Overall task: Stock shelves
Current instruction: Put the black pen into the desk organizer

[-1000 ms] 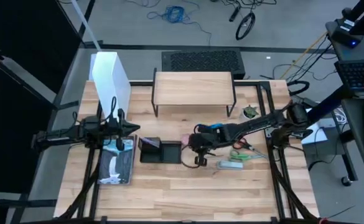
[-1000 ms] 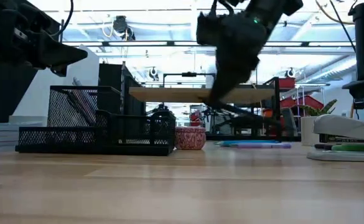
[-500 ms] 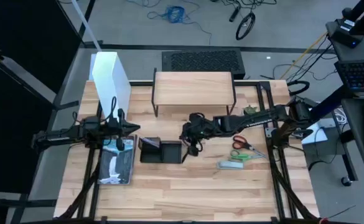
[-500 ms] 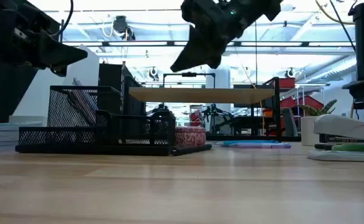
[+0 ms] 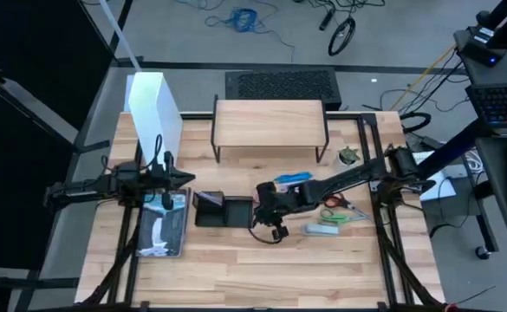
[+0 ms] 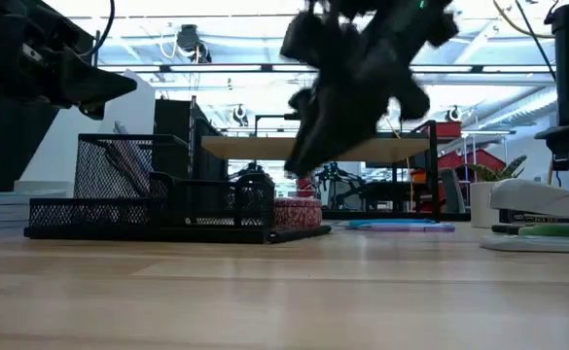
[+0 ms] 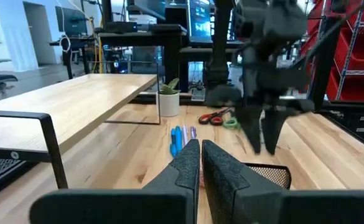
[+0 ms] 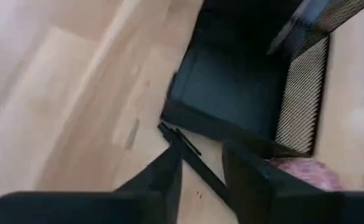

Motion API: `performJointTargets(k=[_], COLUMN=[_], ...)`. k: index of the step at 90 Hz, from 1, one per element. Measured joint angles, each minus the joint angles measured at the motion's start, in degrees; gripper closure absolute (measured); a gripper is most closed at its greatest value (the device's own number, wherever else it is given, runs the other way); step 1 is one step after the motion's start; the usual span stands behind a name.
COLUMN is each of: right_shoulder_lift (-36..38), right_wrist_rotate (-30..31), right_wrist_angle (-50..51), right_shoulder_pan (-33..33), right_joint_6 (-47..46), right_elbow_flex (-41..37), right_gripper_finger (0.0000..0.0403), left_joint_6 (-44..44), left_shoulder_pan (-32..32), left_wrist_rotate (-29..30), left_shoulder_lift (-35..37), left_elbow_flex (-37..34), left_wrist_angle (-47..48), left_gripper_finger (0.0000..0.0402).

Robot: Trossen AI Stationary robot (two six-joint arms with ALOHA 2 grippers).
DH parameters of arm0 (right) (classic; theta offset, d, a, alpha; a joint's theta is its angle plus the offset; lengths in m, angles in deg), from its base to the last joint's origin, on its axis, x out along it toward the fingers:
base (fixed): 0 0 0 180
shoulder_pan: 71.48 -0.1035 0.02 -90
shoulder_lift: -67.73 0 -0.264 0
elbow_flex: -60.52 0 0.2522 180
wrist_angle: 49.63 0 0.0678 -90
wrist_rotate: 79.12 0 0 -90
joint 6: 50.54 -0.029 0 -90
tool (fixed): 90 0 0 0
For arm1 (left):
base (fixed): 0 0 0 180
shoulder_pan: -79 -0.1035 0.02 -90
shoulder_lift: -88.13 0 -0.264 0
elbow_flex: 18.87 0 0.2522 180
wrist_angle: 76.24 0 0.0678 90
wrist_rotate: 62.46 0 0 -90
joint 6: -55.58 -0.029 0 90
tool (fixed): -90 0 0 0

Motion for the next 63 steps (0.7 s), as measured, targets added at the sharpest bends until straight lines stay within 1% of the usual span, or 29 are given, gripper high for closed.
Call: performJointTargets(k=[9,19,31,40,53,63], right_shoulder_lift=[-1.6,-3.3,-6.0,-8.1,-9.1,-9.2], right_wrist_rotate=[-0.2,-0.3,-0.5,-0.7,-1.7,-2.3], right_wrist_angle=[-0.6,-3.4,-6.9,-7.3,-7.0,-5.7], right_shoulder_pan=[0.4,0.4,0.3,0.4,0.5,1.0], right_joint_6=[-0.1,-0.1,-0.3,-0.5,-1.1,-3.2], right_elbow_flex=[0.0,0.0,0.1,0.2,0.3,0.4], right_gripper_finger=[0.0261,0.0253,0.0255,0.0258,0.0260,0.0279], left_joint_6=[0.0,0.0,0.0,0.0,0.0,0.0], left_shoulder_pan=[0.0,0.0,0.0,0.0,0.0,0.0], left_wrist_rotate=[0.0,0.0,0.0,0.0,0.0,0.0], left_shoulder_lift=[0.0,0.0,0.0,0.0,0.0,0.0], left_elbow_flex=[0.0,0.0,0.0,0.0,0.0,0.0], left_wrist_angle=[0.0,0.0,0.0,0.0,0.0,0.0], left_gripper_finger=[0.0398,0.0398,0.0398,0.0398,0.0398,0.0398])
